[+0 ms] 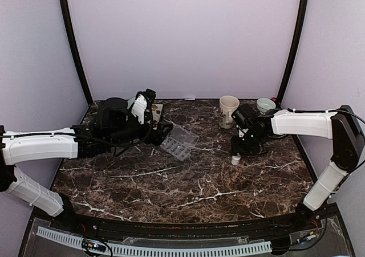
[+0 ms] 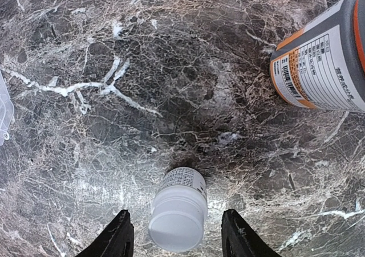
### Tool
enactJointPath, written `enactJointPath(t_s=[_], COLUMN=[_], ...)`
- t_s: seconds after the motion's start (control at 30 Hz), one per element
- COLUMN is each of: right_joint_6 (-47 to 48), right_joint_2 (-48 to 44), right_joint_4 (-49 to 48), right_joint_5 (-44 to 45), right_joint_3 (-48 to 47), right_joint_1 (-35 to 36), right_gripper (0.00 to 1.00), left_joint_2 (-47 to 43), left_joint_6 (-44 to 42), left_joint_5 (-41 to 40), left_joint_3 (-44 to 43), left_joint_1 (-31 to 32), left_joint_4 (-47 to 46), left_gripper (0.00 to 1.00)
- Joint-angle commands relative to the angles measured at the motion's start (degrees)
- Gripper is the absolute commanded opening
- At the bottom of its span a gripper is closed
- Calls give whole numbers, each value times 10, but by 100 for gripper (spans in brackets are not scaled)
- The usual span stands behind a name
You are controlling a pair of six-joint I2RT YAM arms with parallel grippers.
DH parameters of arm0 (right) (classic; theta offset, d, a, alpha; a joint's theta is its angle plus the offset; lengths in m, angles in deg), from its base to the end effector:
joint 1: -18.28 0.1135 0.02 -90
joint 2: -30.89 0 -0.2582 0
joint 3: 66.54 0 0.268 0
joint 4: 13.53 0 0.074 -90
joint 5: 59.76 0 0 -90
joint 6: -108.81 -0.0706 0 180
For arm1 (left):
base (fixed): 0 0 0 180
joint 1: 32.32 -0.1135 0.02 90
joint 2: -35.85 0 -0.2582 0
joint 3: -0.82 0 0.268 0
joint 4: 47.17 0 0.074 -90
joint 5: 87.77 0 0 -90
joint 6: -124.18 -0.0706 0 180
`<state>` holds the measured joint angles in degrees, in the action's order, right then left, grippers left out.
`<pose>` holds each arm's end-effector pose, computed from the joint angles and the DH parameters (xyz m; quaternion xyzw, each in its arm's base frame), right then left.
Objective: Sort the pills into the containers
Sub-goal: Pick up the pill bottle from the center of the board.
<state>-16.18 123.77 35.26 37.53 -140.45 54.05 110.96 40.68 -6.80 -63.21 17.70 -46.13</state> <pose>0.2819 0.1920 0.1509 0.0056 0.9793 0.0606 0.1930 0.2380 -0.2666 0.2813 0.2415 0.7385 -0.2427 0.5809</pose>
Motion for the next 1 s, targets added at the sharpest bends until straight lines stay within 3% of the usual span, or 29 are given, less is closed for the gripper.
enactJointPath(t_s=[0.0, 0.8, 0.97], right_joint_6=[5, 13, 14], right_joint_2=[5, 16, 11], right_joint_4=[-4, -6, -4], right_joint_5=[-5, -19, -16], right_joint_3=[-6, -5, -4], right_joint_1=[-5, -7, -8], right_gripper=[52, 39, 30], left_joint_2=[-15, -15, -14], left_joint_6=[6, 12, 14], left_joint_5=[-1, 8, 9], left_joint_3=[-10, -8, -7], left_joint_1=[-5, -12, -13], left_joint_4=[1, -1, -2], left_gripper=[98, 98, 98])
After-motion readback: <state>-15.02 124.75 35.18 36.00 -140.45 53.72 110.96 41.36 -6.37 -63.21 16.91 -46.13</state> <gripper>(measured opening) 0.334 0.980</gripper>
